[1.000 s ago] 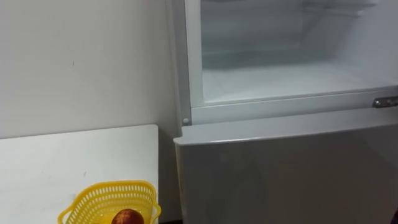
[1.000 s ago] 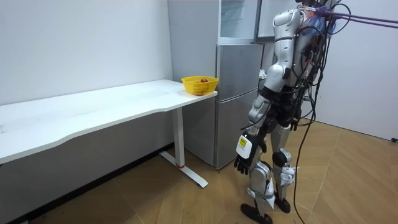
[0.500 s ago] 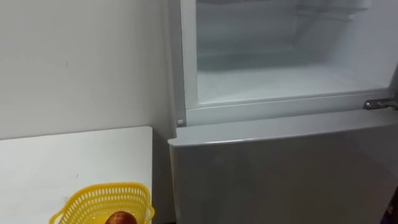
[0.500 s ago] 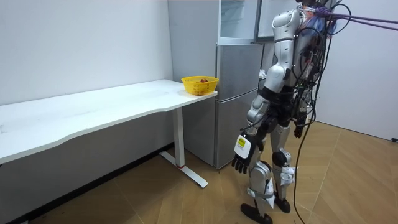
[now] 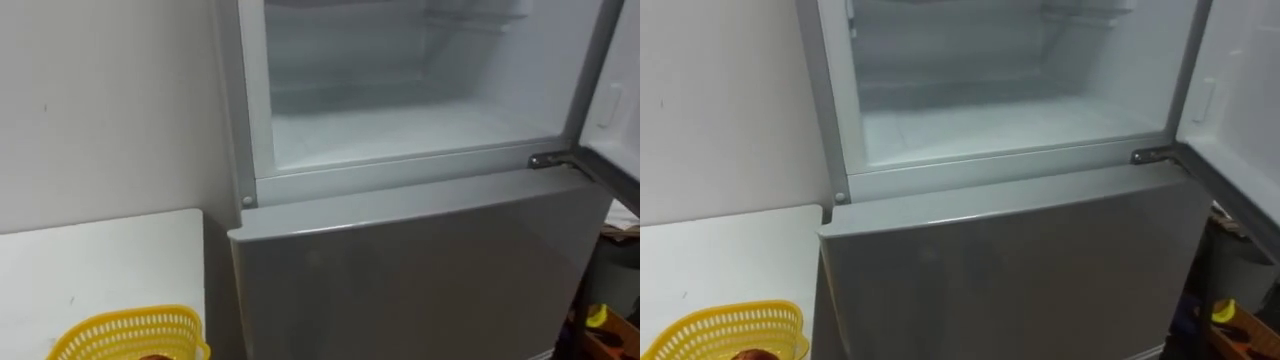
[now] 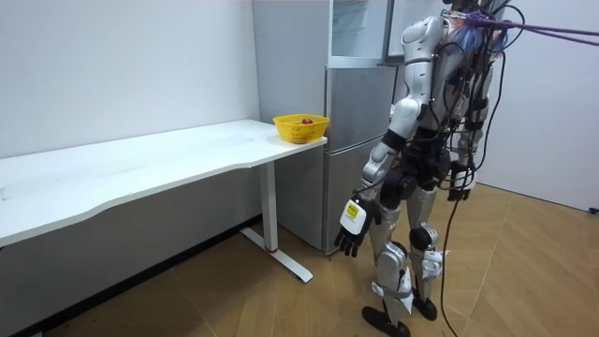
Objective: Retrieve from the upper fridge
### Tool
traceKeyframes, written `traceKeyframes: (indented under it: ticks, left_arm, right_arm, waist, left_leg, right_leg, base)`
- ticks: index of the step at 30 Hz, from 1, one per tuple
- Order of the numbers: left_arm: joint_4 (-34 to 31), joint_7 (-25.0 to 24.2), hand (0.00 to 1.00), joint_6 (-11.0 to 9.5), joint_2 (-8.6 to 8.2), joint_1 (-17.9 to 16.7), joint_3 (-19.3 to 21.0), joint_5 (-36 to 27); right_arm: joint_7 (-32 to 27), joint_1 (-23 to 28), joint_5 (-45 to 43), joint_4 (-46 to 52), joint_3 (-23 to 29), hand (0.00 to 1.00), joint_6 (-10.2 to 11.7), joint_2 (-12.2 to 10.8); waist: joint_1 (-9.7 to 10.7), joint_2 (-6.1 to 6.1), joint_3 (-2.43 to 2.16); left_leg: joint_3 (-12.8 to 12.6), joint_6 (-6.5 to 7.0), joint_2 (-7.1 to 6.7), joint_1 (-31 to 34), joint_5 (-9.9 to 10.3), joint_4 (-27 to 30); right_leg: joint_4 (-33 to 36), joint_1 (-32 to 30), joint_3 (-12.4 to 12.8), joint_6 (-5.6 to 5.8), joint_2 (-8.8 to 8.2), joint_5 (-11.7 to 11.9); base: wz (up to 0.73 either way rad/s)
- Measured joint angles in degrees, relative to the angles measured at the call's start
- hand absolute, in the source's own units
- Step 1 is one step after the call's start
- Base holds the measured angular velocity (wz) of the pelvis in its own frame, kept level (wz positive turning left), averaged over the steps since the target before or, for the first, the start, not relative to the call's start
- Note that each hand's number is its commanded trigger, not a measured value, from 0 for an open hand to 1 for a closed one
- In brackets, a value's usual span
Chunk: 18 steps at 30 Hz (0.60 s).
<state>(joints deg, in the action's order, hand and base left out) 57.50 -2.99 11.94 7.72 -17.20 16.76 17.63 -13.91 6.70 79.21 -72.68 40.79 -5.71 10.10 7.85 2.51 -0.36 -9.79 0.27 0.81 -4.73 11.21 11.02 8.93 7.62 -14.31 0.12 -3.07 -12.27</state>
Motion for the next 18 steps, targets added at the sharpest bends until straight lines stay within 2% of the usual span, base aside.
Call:
traceKeyframes:
  ticks: [2,3,6,11,13,16,18]
  left_arm:
    - [-0.29,0.07,0.0,-0.37,0.05,0.2,0.03,-0.02]
    - [-0.49,0.04,0.0,-0.58,0.06,0.23,0.04,-0.06]
    - [-3.57,0.01,0.0,-0.62,0.06,-0.35,0.16,-0.02]
    - [-4.08,0.34,0.0,-1.33,0.16,-0.79,1.34,-0.04]
    - [-4.16,0.33,0.0,-2.53,0.22,-0.54,1.51,-0.05]
    - [-4.42,0.24,0.0,-3.9,0.2,-0.44,1.68,0.04]
    - [-4.59,0.16,0.0,-4.25,0.21,-0.52,1.76,-0.08]
  right_arm:
    - [-1.02,-0.81,1.16,0.79,1.01,0.0,0.4,0.76]
    - [-2.51,-1.18,1.74,2.43,1.78,0.0,0.75,1.02]
    - [-5.51,-1.2,2.55,8.98,3.13,0.0,1.38,1.66]
    - [-10.29,-3.25,2.81,23.29,5.84,0.0,4.73,2.41]
    - [-11.05,-3.58,3.91,29.74,6.09,0.0,6.38,3.24]
    - [-11.65,-4.5,3.9,33.75,6.11,0.0,8.41,4.27]
    - [-12.71,-4.66,3.53,36.64,6.15,0.0,8.9,4.36]
  waist:
    - [0.32,0.19,0.04]
    - [0.32,0.57,-0.09]
    - [0.39,0.79,0.0]
    - [1.33,0.98,0.07]
    - [1.47,0.92,0.12]
    - [1.29,0.98,0.11]
    - [1.22,1.14,0.12]
  left_leg:
    - [-0.24,0.0,0.01,0.23,0.0,0.0]
    - [-0.38,0.0,0.02,0.44,0.0,0.0]
    - [-1.08,0.01,0.08,0.91,-0.01,-0.18]
    - [-2.31,0.02,0.13,1.01,-0.01,-0.32]
    - [-2.32,0.02,0.09,1.06,-0.01,-0.33]
    - [-2.34,0.02,0.13,1.51,-0.01,-0.34]
    - [-2.45,0.02,0.14,1.85,-0.02,-0.35]
  right_leg:
    - [0.0,-0.23,0.01,0.01,-0.02,-0.01]
    - [0.06,-0.52,0.07,0.02,-0.04,-0.02]
    - [0.16,-1.3,0.36,0.05,-0.05,0.02]
    - [0.78,-2.13,1.47,0.09,0.23,0.03]
    - [0.65,-2.19,1.5,0.11,0.22,0.01]
    - [0.67,-2.65,1.47,0.1,0.25,-0.01]
    - [0.85,-3.04,1.41,0.09,0.29,-0.01]
  base:
    - [-0.03]
    - [0.0]
    - [-0.05]
    - [-0.12]
    - [-0.02]
    - [0.0]
    - [0.0]
